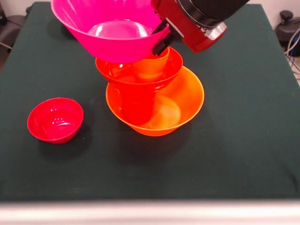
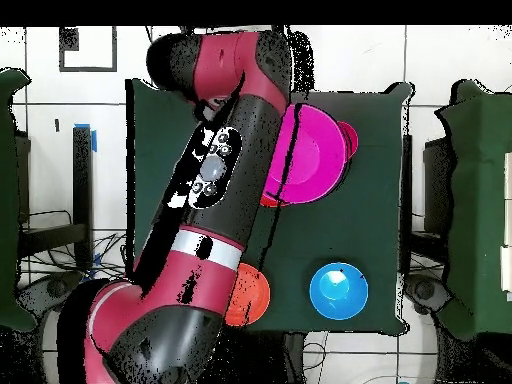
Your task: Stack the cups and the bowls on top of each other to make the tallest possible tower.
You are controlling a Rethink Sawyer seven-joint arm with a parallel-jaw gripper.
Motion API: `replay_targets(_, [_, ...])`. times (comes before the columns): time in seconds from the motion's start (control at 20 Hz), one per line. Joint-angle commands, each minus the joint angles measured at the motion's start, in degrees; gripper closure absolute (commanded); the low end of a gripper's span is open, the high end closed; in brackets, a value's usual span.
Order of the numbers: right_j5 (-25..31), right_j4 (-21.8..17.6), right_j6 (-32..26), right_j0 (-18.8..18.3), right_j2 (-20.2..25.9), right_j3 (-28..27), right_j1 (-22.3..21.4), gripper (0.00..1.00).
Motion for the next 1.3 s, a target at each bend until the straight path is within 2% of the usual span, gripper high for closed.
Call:
replay_targets(0.05, [8.6,2.4,15.1,-0.3,0.5,-3.7,1.5,1.0])
replay_targets(0.7, [8.5,3.8,14.6,-1.1,-0.1,-4.1,2.4,1.0])
replay_targets(1.3, [9.8,4.9,15.6,0.4,-0.5,-3.2,2.2,1.0])
